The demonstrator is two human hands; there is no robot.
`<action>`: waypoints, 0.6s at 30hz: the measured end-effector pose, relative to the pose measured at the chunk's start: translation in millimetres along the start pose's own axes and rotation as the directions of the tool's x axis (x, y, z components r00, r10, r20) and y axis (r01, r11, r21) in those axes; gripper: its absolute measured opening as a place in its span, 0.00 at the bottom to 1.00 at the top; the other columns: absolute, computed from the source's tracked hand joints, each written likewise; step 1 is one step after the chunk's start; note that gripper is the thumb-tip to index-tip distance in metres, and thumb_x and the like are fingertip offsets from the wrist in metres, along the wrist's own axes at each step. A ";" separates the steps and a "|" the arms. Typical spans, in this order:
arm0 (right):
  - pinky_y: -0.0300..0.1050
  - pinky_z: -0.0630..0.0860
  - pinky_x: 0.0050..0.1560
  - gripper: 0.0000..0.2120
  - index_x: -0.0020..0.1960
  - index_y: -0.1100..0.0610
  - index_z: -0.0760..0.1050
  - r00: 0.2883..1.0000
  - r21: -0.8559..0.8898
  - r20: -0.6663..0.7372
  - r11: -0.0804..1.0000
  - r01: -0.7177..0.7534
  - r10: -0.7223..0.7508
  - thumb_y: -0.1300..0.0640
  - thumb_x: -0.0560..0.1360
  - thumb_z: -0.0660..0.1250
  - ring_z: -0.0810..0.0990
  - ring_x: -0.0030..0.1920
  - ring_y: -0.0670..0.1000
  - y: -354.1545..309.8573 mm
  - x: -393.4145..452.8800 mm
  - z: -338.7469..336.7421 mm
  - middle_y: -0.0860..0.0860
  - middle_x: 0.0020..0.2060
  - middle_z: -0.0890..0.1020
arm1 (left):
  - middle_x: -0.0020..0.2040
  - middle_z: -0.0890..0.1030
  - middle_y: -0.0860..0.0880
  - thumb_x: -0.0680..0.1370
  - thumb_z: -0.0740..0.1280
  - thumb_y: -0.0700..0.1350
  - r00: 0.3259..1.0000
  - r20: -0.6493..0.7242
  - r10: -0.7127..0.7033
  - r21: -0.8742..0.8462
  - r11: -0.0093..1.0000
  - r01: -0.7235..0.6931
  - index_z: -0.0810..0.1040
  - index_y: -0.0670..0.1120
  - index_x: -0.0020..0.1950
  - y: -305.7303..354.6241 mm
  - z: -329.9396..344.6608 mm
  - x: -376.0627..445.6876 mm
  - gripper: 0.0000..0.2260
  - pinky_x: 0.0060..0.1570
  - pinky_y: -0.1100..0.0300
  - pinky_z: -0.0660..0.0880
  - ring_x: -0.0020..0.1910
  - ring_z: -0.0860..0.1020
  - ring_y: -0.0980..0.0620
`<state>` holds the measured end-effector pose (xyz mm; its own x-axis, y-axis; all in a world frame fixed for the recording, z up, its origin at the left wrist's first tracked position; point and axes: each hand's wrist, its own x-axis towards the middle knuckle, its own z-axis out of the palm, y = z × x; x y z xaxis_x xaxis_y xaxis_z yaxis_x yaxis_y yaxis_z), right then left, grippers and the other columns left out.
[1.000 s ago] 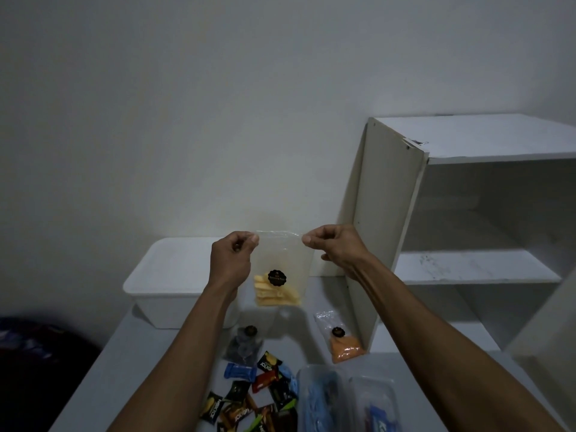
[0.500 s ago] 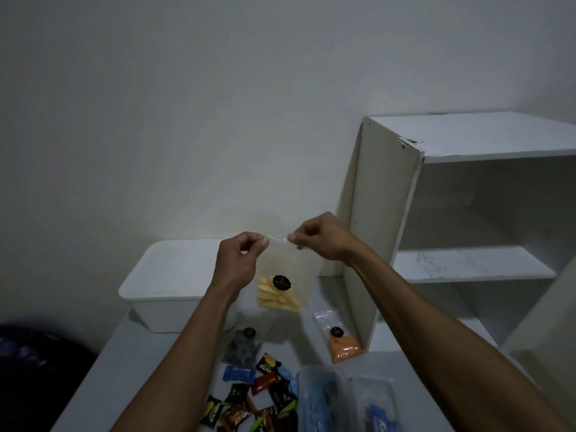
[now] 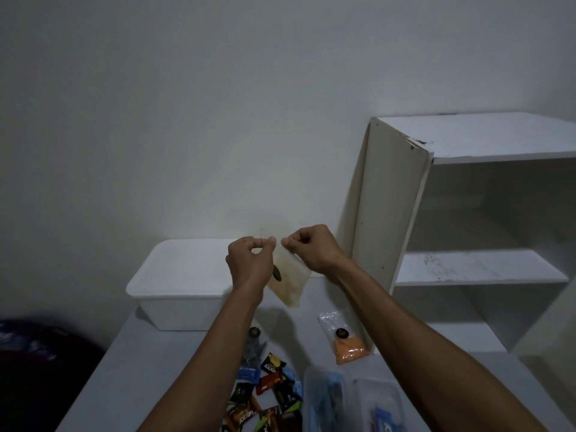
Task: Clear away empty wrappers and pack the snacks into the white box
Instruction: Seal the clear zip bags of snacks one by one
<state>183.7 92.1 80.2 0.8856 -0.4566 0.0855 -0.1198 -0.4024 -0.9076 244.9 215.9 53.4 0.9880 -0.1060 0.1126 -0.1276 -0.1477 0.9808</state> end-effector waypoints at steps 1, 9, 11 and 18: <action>0.40 0.74 0.39 0.10 0.37 0.55 0.81 1.000 0.020 0.009 1.000 -0.010 0.009 0.52 0.75 0.72 0.79 0.35 0.44 0.2 -0.2 0.8 0.48 0.34 0.83 | 0.52 0.82 0.45 0.74 0.73 0.49 1.000 -0.017 -0.010 -0.017 1.000 0.010 0.80 0.46 0.34 -1.2 0.4 2.5 0.10 0.49 0.58 0.76 0.56 0.80 0.50; 0.34 0.71 0.31 0.11 0.37 0.58 0.81 0.989 -0.007 0.134 0.998 -0.055 0.055 0.54 0.76 0.71 0.75 0.27 0.39 5.6 -11.8 -1.8 0.49 0.33 0.82 | 0.57 0.79 0.40 0.72 0.72 0.53 0.996 -0.072 -0.051 -0.002 0.999 0.051 0.78 0.48 0.34 -4.1 -0.4 17.2 0.11 0.52 0.44 0.78 0.60 0.74 0.36; 0.32 0.69 0.26 0.12 0.36 0.57 0.79 0.990 0.042 0.125 0.997 -0.072 0.066 0.55 0.77 0.70 0.74 0.24 0.39 5.2 -13.8 -1.3 0.50 0.32 0.80 | 0.60 0.77 0.48 0.72 0.72 0.53 0.995 -0.074 -0.069 0.014 0.997 0.070 0.79 0.49 0.35 -3.2 -3.3 15.4 0.10 0.52 0.37 0.77 0.61 0.74 0.38; 0.40 0.75 0.38 0.09 0.40 0.59 0.82 0.996 0.162 -0.022 0.983 -0.084 0.089 0.55 0.76 0.71 0.80 0.38 0.47 12.2 -16.2 12.8 0.49 0.38 0.84 | 0.45 0.81 0.45 0.69 0.69 0.59 0.996 -0.045 -0.076 0.000 0.997 0.076 0.80 0.56 0.36 -4.8 -4.1 10.4 0.09 0.50 0.37 0.78 0.54 0.76 0.31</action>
<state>173.6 104.7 62.5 0.8613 -0.5078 0.0139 -0.1192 -0.2286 -0.9662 256.2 219.6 50.6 0.9977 -0.0505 0.0443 -0.0517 -0.1559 0.9864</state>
